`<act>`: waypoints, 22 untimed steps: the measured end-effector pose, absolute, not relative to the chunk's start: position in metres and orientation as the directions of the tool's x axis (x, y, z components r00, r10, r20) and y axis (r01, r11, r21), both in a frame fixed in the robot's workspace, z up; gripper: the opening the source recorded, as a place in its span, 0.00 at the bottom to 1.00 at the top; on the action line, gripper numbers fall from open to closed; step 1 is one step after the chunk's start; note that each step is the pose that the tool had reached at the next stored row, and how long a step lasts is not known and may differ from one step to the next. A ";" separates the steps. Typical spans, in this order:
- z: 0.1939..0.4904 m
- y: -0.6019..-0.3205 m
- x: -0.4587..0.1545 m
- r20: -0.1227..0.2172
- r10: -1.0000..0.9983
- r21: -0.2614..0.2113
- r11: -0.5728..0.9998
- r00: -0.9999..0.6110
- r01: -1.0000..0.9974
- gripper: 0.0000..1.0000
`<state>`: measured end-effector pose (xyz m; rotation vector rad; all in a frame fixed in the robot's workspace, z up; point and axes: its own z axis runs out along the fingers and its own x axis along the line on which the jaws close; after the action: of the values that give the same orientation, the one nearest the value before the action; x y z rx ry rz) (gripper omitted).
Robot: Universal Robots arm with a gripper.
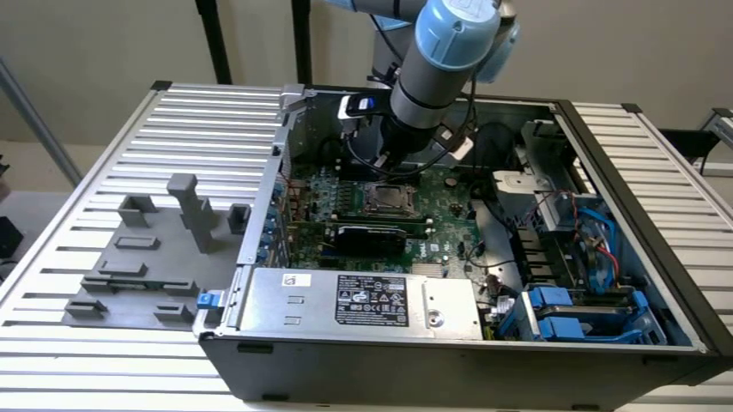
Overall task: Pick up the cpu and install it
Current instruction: 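Install the first cpu locking lever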
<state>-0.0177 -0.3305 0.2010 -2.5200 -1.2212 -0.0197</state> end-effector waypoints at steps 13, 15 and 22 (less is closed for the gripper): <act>0.201 -0.330 -0.011 0.158 0.761 -0.295 -0.572 0.630 0.765 0.11; 0.201 -0.331 -0.010 0.158 0.761 -0.295 -0.571 0.629 0.766 0.11; 0.201 -0.334 -0.010 0.158 0.767 -0.295 -0.565 0.622 0.771 0.11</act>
<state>-0.0100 -0.3340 0.2006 -2.5135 -1.2347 -0.0166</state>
